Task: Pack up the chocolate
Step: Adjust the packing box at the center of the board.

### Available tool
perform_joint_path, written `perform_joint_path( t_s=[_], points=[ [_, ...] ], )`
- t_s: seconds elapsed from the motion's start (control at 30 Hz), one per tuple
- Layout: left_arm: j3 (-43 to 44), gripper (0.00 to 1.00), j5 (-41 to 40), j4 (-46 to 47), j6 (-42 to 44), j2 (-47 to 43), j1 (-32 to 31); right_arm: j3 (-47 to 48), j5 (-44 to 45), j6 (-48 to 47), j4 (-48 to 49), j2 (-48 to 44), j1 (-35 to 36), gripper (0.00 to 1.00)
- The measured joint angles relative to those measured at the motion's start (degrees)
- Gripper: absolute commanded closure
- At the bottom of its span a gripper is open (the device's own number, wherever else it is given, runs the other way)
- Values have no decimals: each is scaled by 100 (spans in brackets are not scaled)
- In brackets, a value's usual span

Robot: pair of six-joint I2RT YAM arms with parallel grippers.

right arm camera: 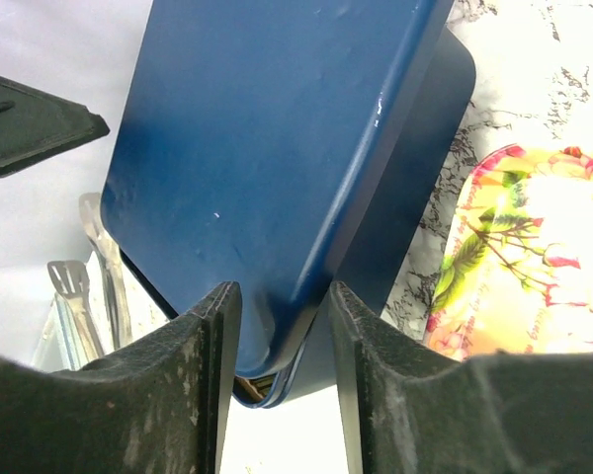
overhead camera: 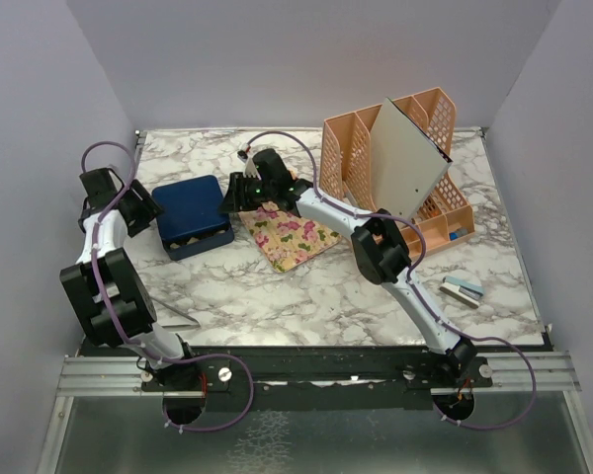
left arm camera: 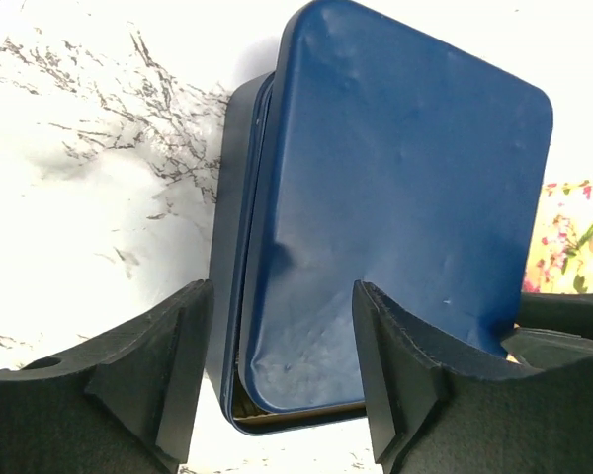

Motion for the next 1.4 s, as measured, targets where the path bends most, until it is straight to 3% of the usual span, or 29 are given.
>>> perform_joint_path(
  t_s=[0.33,0.9,1.1,1.4],
  points=[
    [42,47,-168,-81,146,225,-153,-4,50,52,9,0,-7,62],
    [216,46,-527,-192,302,367,-323,-59,48,201,39,0,-11,63],
    [251,61,-605,-299,330,505,-323,-90,46,223,81,0,-11,64],
    [317,72,-597,-308,326,496,-332,-96,44,256,118,0,-13,66]
  ],
)
